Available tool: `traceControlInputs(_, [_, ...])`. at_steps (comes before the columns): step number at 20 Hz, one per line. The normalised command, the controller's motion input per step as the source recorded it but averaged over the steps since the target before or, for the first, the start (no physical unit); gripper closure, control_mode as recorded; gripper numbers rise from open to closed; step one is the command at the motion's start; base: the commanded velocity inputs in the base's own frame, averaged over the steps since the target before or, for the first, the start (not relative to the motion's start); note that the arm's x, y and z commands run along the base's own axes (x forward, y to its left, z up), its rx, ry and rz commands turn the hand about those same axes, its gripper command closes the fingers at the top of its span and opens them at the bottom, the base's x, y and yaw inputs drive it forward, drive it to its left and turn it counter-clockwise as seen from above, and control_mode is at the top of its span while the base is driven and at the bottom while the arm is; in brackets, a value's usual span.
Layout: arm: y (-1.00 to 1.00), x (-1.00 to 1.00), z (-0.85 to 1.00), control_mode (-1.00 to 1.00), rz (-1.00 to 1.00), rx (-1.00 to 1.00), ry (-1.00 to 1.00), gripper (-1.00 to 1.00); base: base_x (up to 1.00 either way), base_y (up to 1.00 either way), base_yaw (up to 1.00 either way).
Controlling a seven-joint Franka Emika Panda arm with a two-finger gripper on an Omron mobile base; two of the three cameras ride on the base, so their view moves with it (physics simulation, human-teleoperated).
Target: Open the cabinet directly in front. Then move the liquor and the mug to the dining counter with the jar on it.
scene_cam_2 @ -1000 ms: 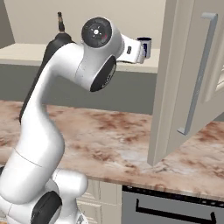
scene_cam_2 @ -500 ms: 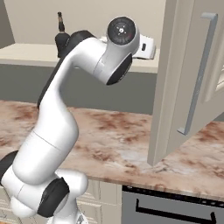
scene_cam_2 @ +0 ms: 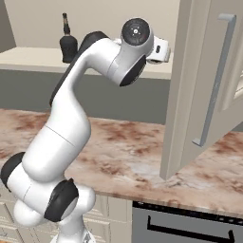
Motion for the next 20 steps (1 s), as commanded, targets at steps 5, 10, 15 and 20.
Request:
traceControlInputs(5, [-0.01,0.42,-0.09,-1.00,-0.01,0.00,0.00,-1.00,0.00,0.00,0.00])
traceControlInputs(10, [-0.17,0.35,-0.07,-1.00,-0.07,0.00,0.00,-1.00,0.00,0.00,0.00])
traceControlInputs(15, [-0.12,0.40,-0.02,-1.00,-0.02,0.00,0.00,-1.00,0.00,0.00,0.00])
traceControlInputs(20, [0.00,0.38,0.00,-1.00,0.00,0.00,0.00,-1.00,0.00,0.00,0.00])
